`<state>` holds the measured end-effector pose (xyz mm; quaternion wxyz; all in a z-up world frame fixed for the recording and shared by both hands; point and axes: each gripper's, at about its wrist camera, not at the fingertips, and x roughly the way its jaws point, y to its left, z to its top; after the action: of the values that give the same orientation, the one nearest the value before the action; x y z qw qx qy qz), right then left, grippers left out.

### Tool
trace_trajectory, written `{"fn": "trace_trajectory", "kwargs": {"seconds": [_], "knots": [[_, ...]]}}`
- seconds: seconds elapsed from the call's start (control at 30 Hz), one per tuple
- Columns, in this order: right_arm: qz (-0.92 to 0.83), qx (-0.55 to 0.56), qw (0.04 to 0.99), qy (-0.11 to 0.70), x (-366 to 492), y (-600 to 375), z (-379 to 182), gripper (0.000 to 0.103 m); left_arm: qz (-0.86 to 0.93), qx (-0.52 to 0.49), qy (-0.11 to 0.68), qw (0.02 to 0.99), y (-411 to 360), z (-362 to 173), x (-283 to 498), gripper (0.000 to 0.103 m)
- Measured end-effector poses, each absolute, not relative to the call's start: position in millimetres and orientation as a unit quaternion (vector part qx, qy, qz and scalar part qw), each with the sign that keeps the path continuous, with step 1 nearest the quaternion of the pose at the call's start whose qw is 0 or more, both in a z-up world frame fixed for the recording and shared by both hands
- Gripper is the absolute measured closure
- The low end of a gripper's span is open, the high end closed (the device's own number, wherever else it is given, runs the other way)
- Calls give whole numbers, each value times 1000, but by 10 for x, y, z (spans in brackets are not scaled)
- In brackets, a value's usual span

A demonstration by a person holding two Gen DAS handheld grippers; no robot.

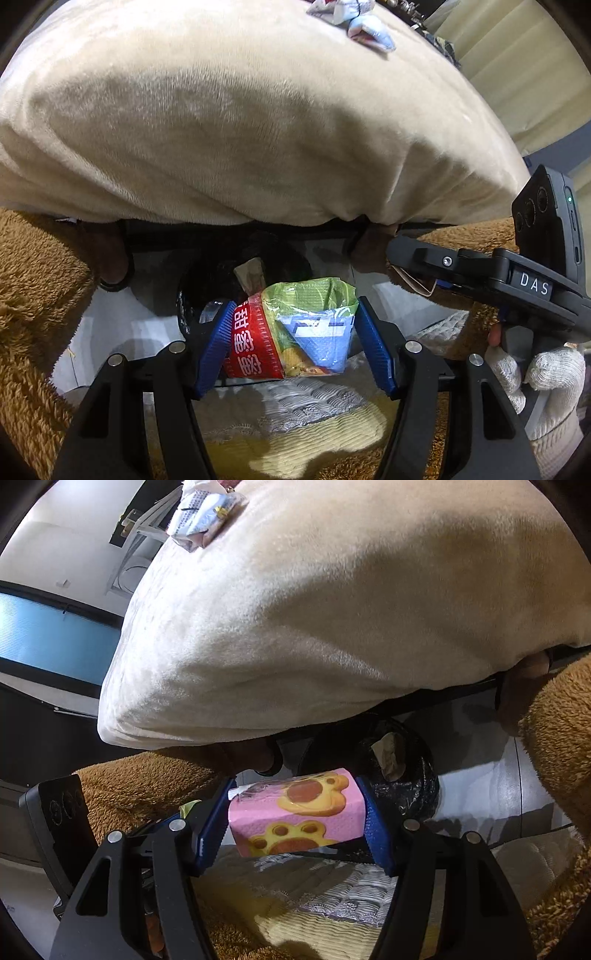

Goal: Collect trash
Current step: 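Open the left tool dropping the snack bag while the right tool drops the pink box into the bin, then move both open tools back over the remaining trash on the bed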

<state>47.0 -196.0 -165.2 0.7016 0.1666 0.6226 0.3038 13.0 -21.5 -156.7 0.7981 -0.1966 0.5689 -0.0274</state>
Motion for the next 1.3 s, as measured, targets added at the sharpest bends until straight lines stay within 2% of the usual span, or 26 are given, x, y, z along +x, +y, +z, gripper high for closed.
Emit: {"fn": "trace_trajectory", "kwargs": {"seconds": [0.23, 0.3, 0.37, 0.83, 1.3], "knots": [[299, 179, 694, 630, 511, -1944, -1723, 35, -28, -206, 582, 786, -234, -1670, 177, 37], [298, 189, 693, 628, 528, -1983, -1727, 27, -21, -208, 584, 784, -214, -1676, 178, 34], [293, 196, 695, 627, 528, -2009, -1736, 18, -18, -209, 587, 782, -202, -1687, 180, 27], [297, 184, 711, 610, 484, -2043, -1616, 18, -18, -200, 555, 807, -188, -1499, 116, 27], [350, 129, 796, 477, 294, -2207, -825, 18, -45, -183, 447, 875, -115, -948, -85, 27]]}}
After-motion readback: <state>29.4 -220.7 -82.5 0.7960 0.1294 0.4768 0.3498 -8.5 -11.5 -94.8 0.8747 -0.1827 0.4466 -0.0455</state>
